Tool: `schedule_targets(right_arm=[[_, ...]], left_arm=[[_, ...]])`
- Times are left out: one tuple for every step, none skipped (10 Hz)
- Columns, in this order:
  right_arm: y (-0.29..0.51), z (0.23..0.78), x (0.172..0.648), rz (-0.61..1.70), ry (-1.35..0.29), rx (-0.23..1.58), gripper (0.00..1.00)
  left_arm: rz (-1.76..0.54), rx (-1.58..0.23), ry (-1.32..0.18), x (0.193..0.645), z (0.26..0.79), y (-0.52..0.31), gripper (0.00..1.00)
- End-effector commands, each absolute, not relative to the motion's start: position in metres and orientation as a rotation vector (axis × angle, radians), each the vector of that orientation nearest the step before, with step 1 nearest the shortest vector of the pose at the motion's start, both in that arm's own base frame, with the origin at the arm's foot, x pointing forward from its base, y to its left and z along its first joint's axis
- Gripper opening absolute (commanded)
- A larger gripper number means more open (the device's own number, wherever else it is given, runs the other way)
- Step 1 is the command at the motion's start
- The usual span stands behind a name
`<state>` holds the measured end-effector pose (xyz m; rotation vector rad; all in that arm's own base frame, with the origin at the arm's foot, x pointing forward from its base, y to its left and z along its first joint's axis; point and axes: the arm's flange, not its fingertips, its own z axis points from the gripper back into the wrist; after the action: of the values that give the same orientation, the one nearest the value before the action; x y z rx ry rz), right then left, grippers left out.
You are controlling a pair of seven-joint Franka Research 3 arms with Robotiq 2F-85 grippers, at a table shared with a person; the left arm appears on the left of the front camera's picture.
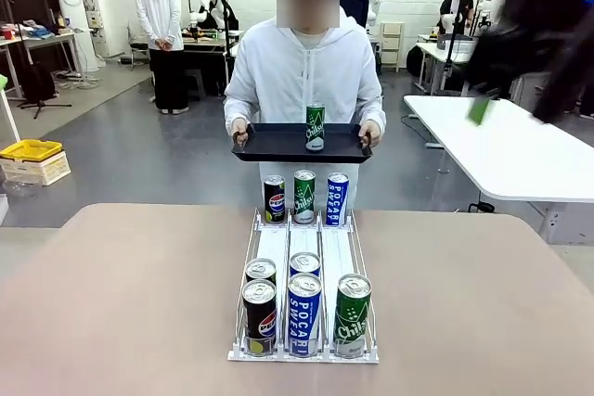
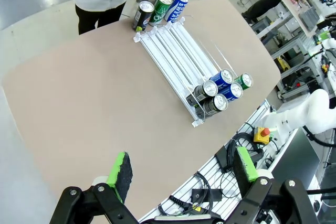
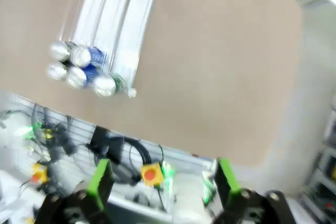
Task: Retrieve and hand over the desired beverage to the person.
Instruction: Place the picked can on the Handle tray extended by the person.
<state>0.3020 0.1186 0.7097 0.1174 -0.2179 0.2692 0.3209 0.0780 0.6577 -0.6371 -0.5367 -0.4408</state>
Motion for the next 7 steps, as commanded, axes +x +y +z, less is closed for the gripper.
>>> schedule_targets(right_arm=[[0.026, 0.675, 0.264, 0.399, -0.354, 0.383, 1.00], [-0.015, 0.666, 0.257, 0.418, -0.457, 0.496, 1.00], [-0.051, 0.656, 0.248, 0.438, -0.500, 0.651, 1.00], [-0.081, 0.643, 0.243, 0.427, -0.529, 0.726, 1.00], [-0.097, 0.632, 0.236, 0.400, -0.572, 0.751, 1.00], [-0.102, 0.632, 0.229, 0.384, -0.593, 0.728, 1.00], [-0.106, 0.636, 0.222, 0.341, -0.612, 0.705, 1.00]], left_arm=[[-0.465, -0.644, -0.546, 0.320, 0.658, 0.080, 1.00], [-0.465, -0.644, -0.546, 0.320, 0.658, 0.080, 1.00], [-0.465, -0.644, -0.546, 0.320, 0.658, 0.080, 1.00], [-0.465, -0.644, -0.546, 0.320, 0.658, 0.080, 1.00], [-0.465, -0.644, -0.546, 0.320, 0.658, 0.080, 1.00], [-0.465, -0.644, -0.546, 0.320, 0.658, 0.080, 1.00], [-0.465, -0.644, -0.546, 0.320, 0.658, 0.080, 1.00]])
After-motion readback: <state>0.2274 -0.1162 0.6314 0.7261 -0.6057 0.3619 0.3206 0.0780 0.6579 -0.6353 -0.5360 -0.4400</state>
